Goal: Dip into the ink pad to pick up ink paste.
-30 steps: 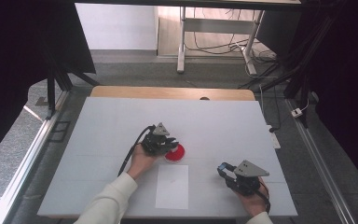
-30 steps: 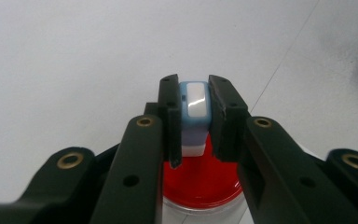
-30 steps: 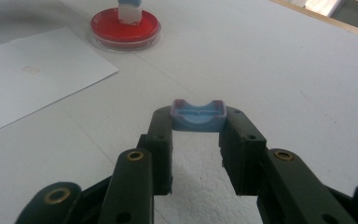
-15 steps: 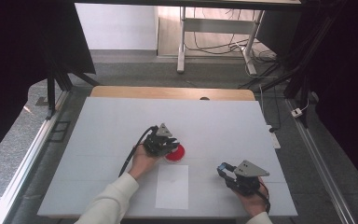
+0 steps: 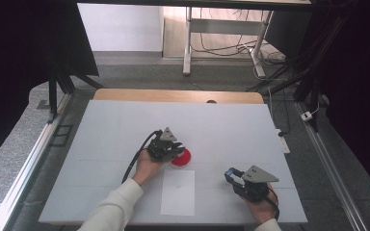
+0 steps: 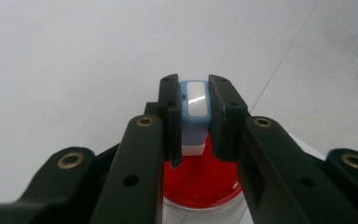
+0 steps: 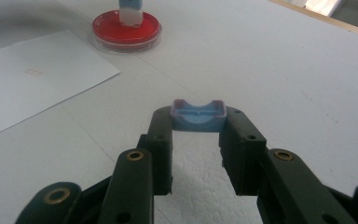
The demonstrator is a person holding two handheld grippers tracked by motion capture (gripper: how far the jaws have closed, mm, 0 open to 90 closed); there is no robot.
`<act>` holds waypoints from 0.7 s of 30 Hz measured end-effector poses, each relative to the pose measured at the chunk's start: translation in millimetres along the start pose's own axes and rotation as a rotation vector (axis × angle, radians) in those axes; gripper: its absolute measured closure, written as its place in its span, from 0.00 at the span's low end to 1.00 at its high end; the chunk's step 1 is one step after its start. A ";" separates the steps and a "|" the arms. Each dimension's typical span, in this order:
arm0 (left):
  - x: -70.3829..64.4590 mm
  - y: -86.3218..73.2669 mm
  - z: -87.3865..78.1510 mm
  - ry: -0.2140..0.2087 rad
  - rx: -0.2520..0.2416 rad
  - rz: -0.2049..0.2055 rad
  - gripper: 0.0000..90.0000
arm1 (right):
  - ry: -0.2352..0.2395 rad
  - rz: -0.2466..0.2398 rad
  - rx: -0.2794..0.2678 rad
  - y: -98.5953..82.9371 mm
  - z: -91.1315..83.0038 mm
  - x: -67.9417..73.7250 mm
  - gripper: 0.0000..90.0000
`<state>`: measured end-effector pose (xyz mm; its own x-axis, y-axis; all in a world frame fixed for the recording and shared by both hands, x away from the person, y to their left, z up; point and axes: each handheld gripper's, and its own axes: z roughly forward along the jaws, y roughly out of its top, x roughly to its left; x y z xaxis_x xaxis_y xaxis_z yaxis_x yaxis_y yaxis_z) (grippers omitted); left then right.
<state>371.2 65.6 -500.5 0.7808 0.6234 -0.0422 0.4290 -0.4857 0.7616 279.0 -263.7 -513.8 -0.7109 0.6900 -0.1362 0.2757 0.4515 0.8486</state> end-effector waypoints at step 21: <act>0.7 8.0 -21.1 -0.033 -0.042 -0.009 0.84 | 0.006 0.000 -0.006 0.2 -0.5 -0.7 0.72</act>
<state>365.5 75.1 -480.7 0.7918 0.6068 -0.0702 0.4175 -0.4537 0.7873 279.3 -264.4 -513.3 -0.7148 0.6865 -0.1336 0.2716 0.4485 0.8515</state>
